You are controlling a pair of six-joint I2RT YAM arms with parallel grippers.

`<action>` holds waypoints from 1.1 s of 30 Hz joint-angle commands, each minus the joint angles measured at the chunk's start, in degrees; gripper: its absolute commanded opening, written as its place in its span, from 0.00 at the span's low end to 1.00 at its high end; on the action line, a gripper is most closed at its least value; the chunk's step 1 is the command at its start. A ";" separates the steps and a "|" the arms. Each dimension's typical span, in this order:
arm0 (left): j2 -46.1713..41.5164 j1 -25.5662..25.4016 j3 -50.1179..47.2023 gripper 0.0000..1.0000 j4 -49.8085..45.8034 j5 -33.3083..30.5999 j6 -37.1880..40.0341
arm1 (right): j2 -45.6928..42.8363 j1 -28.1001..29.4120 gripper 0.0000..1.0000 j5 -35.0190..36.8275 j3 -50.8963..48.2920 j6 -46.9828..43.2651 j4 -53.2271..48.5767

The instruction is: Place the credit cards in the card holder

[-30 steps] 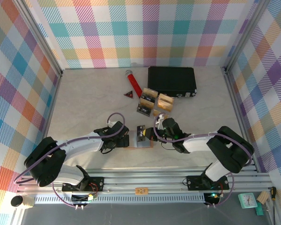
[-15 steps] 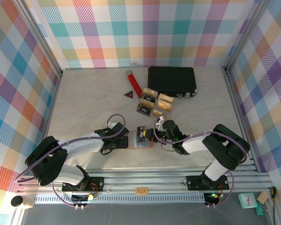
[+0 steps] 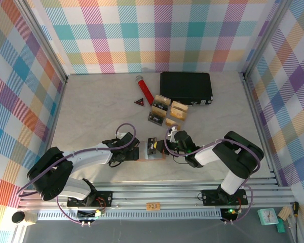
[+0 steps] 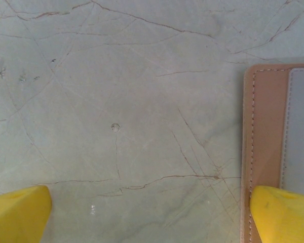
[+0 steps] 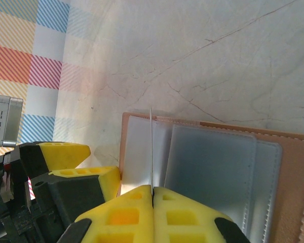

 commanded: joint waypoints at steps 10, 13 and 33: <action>-0.07 -0.53 -1.22 1.00 -0.41 -1.15 -0.28 | 3.05 0.72 0.00 0.02 -0.14 2.29 5.84; -0.16 -0.59 -1.39 1.00 -0.39 -1.16 -0.39 | 3.63 0.79 0.00 0.02 -0.23 2.78 6.56; -3.81 -0.64 -0.19 1.00 -2.37 -1.33 -0.39 | 5.29 1.50 0.00 0.61 -1.88 5.14 10.35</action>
